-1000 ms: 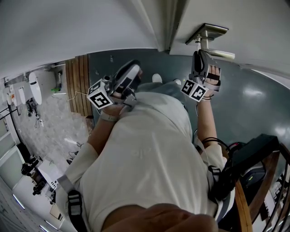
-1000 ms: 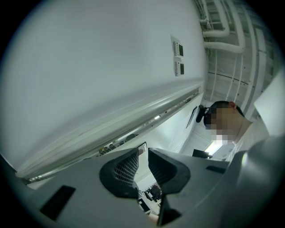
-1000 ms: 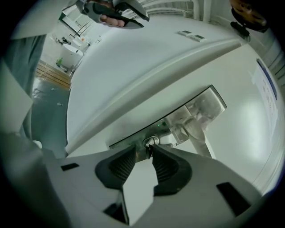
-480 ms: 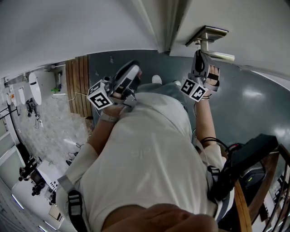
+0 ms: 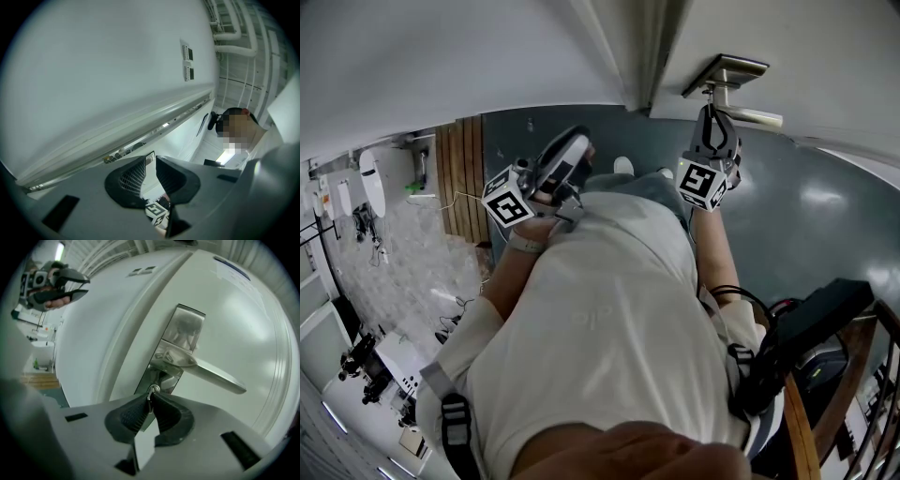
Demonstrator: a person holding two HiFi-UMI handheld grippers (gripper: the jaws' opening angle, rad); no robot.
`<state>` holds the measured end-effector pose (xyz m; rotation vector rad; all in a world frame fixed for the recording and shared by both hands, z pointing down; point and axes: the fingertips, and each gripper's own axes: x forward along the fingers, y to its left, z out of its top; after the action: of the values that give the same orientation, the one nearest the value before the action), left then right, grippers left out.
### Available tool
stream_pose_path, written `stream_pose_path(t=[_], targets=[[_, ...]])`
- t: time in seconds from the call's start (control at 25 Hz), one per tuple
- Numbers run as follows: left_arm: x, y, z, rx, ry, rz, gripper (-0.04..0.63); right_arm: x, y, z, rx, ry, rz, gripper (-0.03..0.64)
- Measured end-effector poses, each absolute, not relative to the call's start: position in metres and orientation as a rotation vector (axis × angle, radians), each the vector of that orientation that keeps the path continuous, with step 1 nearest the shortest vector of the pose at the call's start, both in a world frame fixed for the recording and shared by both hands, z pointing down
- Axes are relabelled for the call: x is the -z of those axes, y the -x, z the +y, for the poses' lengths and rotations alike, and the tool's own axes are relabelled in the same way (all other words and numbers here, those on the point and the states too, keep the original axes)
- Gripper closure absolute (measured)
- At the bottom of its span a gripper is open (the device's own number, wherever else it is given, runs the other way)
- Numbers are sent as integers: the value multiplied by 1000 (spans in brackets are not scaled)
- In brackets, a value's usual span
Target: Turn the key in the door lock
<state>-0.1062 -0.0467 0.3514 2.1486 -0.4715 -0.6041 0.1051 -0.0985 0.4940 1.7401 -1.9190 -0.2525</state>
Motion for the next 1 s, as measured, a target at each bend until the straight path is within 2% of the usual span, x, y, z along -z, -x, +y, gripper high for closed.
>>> stream_pose_path(t=[0.16, 0.44, 0.8, 1.0], targets=[[-352, 107, -45, 603, -2147, -477, 540, -493, -105, -100, 42, -1839, -2076, 569], [-354, 108, -45, 611, -2132, -479, 540, -498, -115, -102, -517, -2049, -2327, 575], [-355, 109, -46, 617, -2130, -475, 540, -498, -116, -102, -1628, -2146, -2577, 577], [-355, 109, -47, 620, -2133, -477, 540, -508, -120, -97, -2001, -2135, -2498, 577]])
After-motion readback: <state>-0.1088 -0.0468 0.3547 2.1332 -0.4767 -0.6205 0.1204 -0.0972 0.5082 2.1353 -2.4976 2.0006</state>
